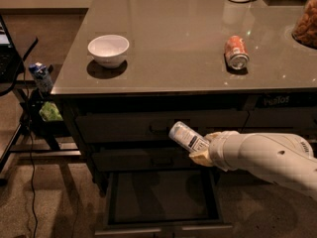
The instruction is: Pick blue plastic bottle from bottom drawer and place on counter
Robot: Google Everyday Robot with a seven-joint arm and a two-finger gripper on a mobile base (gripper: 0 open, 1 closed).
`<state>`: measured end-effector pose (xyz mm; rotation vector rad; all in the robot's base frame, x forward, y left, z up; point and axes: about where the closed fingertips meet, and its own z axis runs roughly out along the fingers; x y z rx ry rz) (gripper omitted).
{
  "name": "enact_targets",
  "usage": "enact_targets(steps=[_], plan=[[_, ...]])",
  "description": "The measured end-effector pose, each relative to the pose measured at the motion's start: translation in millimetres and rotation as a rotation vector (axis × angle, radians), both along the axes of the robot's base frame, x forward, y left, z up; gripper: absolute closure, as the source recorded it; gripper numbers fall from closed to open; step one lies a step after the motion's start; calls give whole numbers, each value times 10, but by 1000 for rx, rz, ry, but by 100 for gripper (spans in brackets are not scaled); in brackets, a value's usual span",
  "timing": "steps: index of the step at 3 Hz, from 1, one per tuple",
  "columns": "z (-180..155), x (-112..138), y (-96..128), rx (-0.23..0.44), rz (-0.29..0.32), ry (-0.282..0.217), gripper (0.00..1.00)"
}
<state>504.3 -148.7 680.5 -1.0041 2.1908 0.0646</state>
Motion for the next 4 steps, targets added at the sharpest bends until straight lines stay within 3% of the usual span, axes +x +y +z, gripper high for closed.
enact_targets(steps=[2, 4], plan=[[557, 27, -40, -24, -21, -88, 100], [1215, -72, -228, -85, -40, -193, 100]])
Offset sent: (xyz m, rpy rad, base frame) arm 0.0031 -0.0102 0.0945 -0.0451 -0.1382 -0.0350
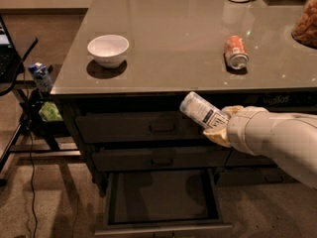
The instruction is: Pick blue plastic bottle from bottom drawer and place on counter
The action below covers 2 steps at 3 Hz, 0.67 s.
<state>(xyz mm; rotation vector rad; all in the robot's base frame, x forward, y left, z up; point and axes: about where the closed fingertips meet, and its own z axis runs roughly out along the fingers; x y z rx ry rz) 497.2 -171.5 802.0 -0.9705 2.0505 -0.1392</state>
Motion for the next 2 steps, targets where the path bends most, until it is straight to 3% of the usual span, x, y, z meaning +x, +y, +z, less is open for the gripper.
enact_targets(steps=[1, 2], plan=[[270, -111, -95, -35, -16, -54, 100], [286, -113, -94, -37, -17, -57, 100]])
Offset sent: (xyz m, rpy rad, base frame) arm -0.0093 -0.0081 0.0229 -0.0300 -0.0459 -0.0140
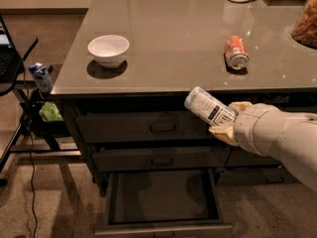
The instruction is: Pick blue plastic bottle from bottom drawer and place on counter
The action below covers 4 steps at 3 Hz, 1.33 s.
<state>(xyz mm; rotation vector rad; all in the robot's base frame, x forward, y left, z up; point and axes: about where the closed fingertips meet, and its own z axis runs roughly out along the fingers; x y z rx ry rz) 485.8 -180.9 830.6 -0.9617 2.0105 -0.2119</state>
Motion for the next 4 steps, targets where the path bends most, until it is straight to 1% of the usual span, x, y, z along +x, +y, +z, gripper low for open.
enact_targets(steps=[1, 2, 3, 4], plan=[[153, 104, 9, 9, -2, -34, 100], [412, 374, 122, 34, 29, -68, 100], [721, 723, 321, 56, 79, -94, 100], [892, 1072, 673, 78, 140, -99, 100]])
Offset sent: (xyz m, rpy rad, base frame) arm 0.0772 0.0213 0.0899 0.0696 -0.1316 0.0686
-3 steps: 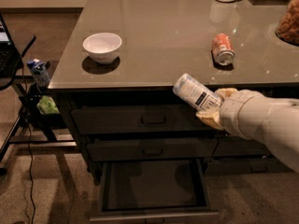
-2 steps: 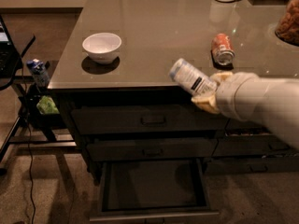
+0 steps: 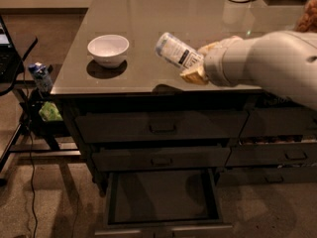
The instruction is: Pick blue plastic bottle from bottom drawer and place on counter
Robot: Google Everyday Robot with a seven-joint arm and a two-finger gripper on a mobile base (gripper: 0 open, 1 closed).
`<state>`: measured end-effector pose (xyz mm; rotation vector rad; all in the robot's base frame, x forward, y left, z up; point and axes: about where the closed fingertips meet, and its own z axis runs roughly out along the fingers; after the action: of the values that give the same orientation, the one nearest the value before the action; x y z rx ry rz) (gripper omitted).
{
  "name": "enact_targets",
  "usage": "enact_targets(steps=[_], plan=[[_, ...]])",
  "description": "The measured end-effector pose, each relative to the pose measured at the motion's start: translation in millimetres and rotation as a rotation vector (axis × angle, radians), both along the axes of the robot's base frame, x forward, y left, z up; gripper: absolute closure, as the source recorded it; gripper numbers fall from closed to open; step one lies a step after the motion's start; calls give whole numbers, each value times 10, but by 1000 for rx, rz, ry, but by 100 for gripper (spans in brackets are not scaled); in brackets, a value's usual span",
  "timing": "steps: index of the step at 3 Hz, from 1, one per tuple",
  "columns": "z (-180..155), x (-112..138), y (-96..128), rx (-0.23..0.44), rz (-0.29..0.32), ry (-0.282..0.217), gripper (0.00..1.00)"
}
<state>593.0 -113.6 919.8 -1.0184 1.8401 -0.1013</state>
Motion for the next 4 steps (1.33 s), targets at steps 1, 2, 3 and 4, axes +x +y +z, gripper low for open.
enact_targets(steps=[1, 2, 3, 4], plan=[[76, 46, 92, 5, 14, -11, 100], [91, 150, 53, 13, 23, -2, 100], [45, 403, -57, 47, 35, 35, 100], [-9, 655, -128, 72, 45, 71, 100]])
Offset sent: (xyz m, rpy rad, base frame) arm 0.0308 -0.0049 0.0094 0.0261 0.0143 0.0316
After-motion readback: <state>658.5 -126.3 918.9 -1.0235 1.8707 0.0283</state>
